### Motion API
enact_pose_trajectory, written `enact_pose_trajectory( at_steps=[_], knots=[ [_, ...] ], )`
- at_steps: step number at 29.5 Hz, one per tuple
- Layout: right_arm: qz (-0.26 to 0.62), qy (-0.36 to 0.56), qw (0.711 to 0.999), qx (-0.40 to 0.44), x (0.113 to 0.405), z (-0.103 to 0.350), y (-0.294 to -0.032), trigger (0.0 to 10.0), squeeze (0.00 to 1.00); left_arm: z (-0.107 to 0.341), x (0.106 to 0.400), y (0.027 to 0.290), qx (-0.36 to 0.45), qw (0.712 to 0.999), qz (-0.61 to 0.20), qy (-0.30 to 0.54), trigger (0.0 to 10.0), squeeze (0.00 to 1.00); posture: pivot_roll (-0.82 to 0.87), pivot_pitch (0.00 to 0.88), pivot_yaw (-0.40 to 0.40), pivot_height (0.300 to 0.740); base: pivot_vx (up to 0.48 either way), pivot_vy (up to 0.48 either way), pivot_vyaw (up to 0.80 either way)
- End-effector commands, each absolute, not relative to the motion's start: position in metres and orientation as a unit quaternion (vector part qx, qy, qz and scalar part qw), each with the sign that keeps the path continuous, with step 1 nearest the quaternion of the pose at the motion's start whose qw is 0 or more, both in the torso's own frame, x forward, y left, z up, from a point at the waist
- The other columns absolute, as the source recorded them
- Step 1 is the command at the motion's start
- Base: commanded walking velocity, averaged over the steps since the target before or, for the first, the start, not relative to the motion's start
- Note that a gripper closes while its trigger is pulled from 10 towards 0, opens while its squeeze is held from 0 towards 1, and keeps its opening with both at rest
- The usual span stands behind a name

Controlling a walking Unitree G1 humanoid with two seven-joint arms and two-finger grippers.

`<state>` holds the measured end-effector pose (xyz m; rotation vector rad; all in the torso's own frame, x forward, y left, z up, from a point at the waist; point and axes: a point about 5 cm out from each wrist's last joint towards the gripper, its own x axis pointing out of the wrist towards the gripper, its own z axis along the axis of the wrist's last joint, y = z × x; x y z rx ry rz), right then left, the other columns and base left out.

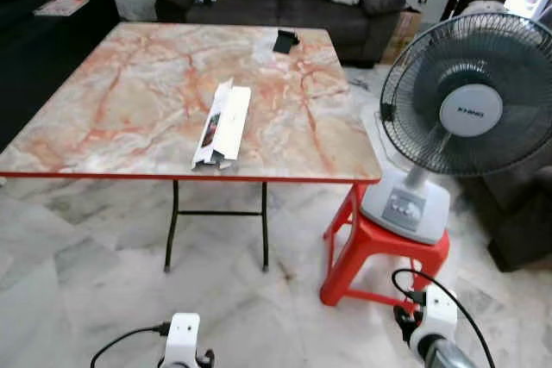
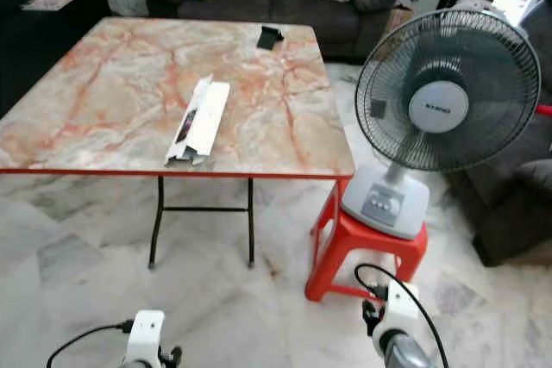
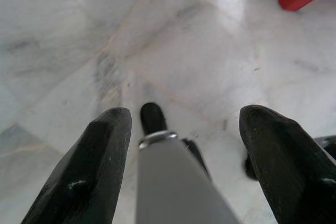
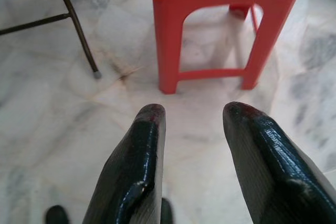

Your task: Picking trash to rubbish bin

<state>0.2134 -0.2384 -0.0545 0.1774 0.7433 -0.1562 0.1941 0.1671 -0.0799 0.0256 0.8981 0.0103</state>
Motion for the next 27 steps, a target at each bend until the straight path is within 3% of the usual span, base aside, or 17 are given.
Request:
enact_pose_trajectory(
  at_steps=[1, 9, 11, 14, 16, 22, 25, 27],
  knots=[
    [-0.066, 0.365, 0.926, 0.074, 0.220, -0.051, -0.240, 10.0, 0.00, -0.079, 0.196, 0.164, 0.011, 0.902, 0.012, 0.432, 10.0, 0.00, -0.06, 0.000, -0.139, 0.740, 0.000, 0.000, 0.00],
    [-0.064, 0.348, 0.932, 0.075, 0.233, -0.043, -0.239, 10.0, 0.00, -0.069, 0.211, 0.166, 0.038, 0.920, 0.016, 0.390, 10.0, 0.00, -0.05, 0.000, -0.135, 0.740, 0.000, 0.000, 0.00],
    [-0.059, 0.316, 0.944, 0.080, 0.248, -0.033, -0.232, 10.0, 0.00, -0.051, 0.231, 0.184, 0.085, 0.940, 0.069, 0.323, 10.0, 0.00, -0.04, 0.000, -0.106, 0.740, 0.000, 0.000, 0.00],
    [-0.048, 0.290, 0.953, 0.075, 0.257, -0.025, -0.230, 10.0, 0.00, -0.041, 0.239, 0.190, 0.102, 0.950, 0.090, 0.281, 10.0, 0.00, -0.03, 0.000, -0.102, 0.740, 0.000, 0.000, 0.00],
    [-0.032, 0.245, 0.966, 0.074, 0.271, -0.012, -0.226, 10.0, 0.00, -0.024, 0.248, 0.195, 0.126, 0.964, 0.101, 0.210, 10.0, 0.00, -0.02, 0.000, -0.101, 0.740, 0.000, 0.000, 0.00],
    [0.006, 0.154, 0.987, 0.050, 0.290, 0.014, -0.217, 10.0, 0.00, -0.002, 0.253, 0.188, 0.141, 0.979, 0.088, 0.118, 10.0, 0.00, -0.02, 0.000, -0.092, 0.740, 0.000, 0.000, 0.00],
    [0.018, 0.057, 0.997, 0.051, 0.306, 0.045, -0.207, 10.0, 0.00, 0.035, 0.261, 0.179, 0.134, 0.986, 0.099, 0.007, 10.0, 0.00, -0.02, 0.000, -0.096, 0.740, 0.000, 0.000, 0.00],
    [0.025, 0.040, 0.997, 0.053, 0.309, 0.052, -0.203, 10.0, 0.00, 0.043, 0.263, 0.177, 0.132, 0.986, 0.104, -0.010, 10.0, 0.00, -0.02, 0.000, -0.096, 0.740, 0.000, 0.000, 0.00]
  ],
)
